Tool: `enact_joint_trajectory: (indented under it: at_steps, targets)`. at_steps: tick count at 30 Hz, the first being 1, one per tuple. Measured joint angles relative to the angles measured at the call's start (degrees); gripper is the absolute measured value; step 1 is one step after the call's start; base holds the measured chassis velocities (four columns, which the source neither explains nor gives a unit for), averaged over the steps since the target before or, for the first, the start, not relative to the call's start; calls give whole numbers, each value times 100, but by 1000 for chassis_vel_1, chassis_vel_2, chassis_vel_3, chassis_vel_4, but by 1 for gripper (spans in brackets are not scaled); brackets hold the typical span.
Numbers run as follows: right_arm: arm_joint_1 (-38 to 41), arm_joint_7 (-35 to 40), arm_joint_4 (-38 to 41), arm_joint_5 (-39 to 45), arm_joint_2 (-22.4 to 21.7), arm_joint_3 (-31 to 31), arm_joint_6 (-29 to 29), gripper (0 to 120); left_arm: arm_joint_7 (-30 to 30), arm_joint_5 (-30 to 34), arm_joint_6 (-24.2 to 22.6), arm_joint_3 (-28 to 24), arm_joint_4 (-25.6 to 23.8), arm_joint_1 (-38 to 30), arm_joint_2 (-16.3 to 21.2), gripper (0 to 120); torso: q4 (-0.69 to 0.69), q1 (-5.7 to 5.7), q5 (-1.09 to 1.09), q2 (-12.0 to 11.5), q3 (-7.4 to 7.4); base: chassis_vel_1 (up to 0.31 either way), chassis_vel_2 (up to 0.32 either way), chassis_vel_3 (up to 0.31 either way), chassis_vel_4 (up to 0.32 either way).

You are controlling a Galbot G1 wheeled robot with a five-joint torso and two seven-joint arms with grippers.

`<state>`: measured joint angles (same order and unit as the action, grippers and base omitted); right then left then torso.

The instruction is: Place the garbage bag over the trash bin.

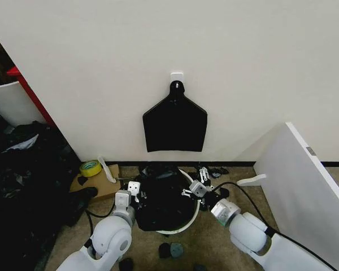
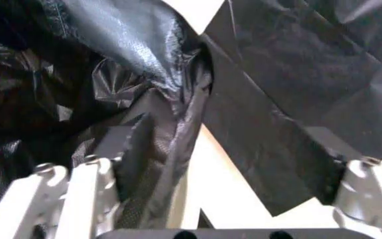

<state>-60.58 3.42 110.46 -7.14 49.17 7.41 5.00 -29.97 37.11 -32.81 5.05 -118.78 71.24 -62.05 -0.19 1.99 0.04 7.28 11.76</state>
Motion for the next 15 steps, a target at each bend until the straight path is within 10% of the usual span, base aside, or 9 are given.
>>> enact_joint_trajectory:
  at_steps: [15]
  targets:
    - [-34, -313, -64, 669, 77, -50, -700, 9, -7, -100, 0, -20, 21, 48, -18, 1, 0, 0, 0, 0, 0, 0, 0, 0, 0]
